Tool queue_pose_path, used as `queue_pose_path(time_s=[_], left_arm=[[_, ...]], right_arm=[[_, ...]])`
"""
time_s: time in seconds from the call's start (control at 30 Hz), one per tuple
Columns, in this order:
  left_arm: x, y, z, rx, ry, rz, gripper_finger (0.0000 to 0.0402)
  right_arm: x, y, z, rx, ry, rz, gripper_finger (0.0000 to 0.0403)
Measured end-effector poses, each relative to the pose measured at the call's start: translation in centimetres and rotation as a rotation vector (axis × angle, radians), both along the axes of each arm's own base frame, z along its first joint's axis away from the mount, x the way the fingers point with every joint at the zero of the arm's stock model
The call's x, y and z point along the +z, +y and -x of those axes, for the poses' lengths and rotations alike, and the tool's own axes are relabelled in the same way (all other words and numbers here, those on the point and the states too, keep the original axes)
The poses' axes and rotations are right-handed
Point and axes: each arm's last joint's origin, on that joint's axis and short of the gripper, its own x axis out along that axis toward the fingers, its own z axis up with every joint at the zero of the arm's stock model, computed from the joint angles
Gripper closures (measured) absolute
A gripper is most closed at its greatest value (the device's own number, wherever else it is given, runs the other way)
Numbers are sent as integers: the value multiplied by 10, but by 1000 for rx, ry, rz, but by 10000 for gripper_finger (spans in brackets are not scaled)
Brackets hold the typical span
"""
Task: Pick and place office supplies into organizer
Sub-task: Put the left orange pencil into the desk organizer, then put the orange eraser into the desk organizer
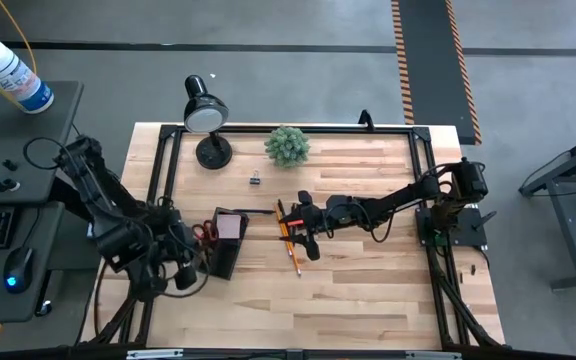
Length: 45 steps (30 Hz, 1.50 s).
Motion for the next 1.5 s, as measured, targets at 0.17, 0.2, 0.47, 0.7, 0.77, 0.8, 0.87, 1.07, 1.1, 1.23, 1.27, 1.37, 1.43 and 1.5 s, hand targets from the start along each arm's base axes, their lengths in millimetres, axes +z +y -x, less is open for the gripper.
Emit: queue_pose_path(time_s=[0.17, 0.2, 0.47, 0.7, 0.77, 0.8, 0.87, 1.07, 1.1, 1.23, 1.27, 1.37, 1.43, 1.5], left_arm=[[-8, -9, 2, 23, 4, -4, 399], [-9, -11, 2, 24, 2, -8, 399], [-21, -20, -5, 34, 56, -21, 397], [-31, -26, -10, 48, 83, -38, 355], [-34, -29, -12, 48, 84, -39, 340], [-35, -30, -13, 47, 84, -37, 333], [-37, -31, -14, 47, 86, -39, 319], [-35, -29, -13, 47, 92, -44, 287], [-34, -28, -12, 45, 96, -38, 283], [-24, -24, -6, 36, 152, -7, 273], [-20, -22, -5, 32, 155, -5, 273], [-7, -19, -3, -1, 130, -12, 274], [3, -19, -2, -35, 112, -21, 274], [12, -18, -3, -74, 98, -42, 273]], right_arm=[[1, 0, 0, 0, -6, -1, 183], [1, 0, 0, 0, -10, -1, 183], [1, 0, 0, -1, -13, -9, 183], [2, 0, 0, -18, -14, -6, 183], [2, 0, 0, -18, -14, -6, 183], [2, 0, 0, -18, -14, -6, 183], [2, 0, 0, -19, -14, -6, 183], [2, 0, 0, -18, -16, -4, 183], [2, 0, 0, -18, -18, 0, 183], [2, -1, 0, -37, -18, 5, 183], [2, -2, -1, -44, -17, 6, 183], [1, -5, -1, -53, -14, 6, 183], [1, -5, -1, -56, -11, 7, 183], [0, -6, -1, -64, -3, 10, 183]])
